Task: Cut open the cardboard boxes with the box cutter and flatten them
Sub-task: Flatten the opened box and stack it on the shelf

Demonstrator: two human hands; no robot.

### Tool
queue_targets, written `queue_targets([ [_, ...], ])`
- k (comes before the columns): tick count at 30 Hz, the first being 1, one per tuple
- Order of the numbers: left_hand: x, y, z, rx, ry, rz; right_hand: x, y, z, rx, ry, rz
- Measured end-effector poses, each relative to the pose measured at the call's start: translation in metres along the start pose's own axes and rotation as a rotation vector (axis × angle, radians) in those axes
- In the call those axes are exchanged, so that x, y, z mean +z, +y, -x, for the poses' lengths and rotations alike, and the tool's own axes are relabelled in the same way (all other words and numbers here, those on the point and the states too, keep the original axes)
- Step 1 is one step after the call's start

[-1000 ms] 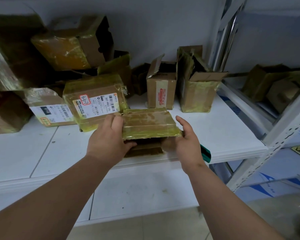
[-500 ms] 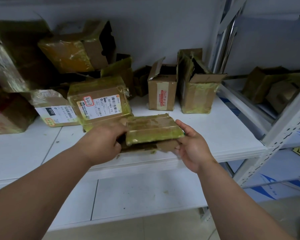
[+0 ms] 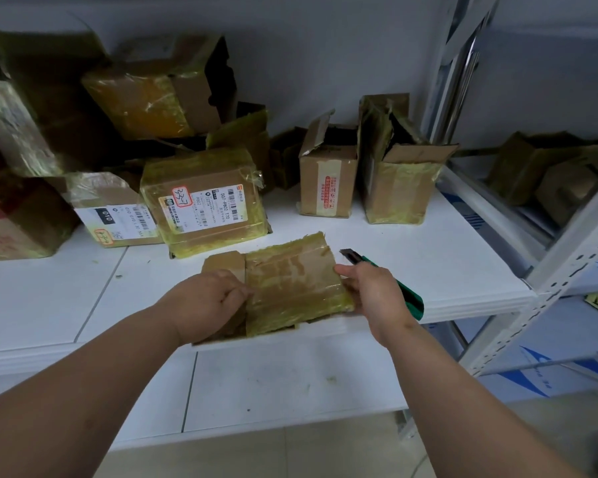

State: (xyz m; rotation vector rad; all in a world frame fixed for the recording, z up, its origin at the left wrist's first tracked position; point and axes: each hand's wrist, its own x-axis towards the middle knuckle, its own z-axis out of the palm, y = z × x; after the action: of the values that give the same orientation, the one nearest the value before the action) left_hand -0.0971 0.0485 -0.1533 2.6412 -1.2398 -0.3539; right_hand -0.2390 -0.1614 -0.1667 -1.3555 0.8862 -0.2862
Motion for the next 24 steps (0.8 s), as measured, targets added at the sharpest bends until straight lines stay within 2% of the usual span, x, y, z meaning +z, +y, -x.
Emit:
queue_targets([
  [2, 0.009, -0.006, -0.004, -0.015, 0.034, -0.018, 0.004, -0.001, 0.004, -0.181, 0.027, 0.423],
  [4, 0.017, -0.010, -0.005, -0.029, 0.076, -0.044, 0.009, 0.003, 0.005, -0.499, 0.069, 0.947],
  [6, 0.022, -0.011, -0.006, -0.042, 0.094, -0.032, 0.014, 0.008, 0.004, -0.694, 0.117, 1.235],
  [8, 0.023, -0.008, -0.010, -0.054, 0.108, -0.023, 0.020, 0.010, -0.001, -0.796, 0.066, 1.313],
  [10, 0.025, -0.004, -0.015, -0.076, 0.101, -0.055, 0.030, 0.008, -0.007, -0.822, -0.039, 1.358],
  [15, 0.038, 0.002, -0.024, -0.141, -0.039, -0.124, 0.039, 0.018, -0.018, -0.569, -0.226, 1.485],
  [18, 0.033, 0.001, -0.029, -0.124, -0.064, -0.259, 0.046, 0.011, -0.020, -0.555, -0.175, 1.529],
  [21, 0.027, -0.001, -0.034, -0.083, 0.030, -0.315, 0.057, 0.002, -0.024, -0.627, -0.124, 1.576],
  [24, 0.035, 0.000, -0.036, -0.084, -0.043, -0.253, 0.059, 0.013, -0.029, -0.601, -0.216, 1.551],
])
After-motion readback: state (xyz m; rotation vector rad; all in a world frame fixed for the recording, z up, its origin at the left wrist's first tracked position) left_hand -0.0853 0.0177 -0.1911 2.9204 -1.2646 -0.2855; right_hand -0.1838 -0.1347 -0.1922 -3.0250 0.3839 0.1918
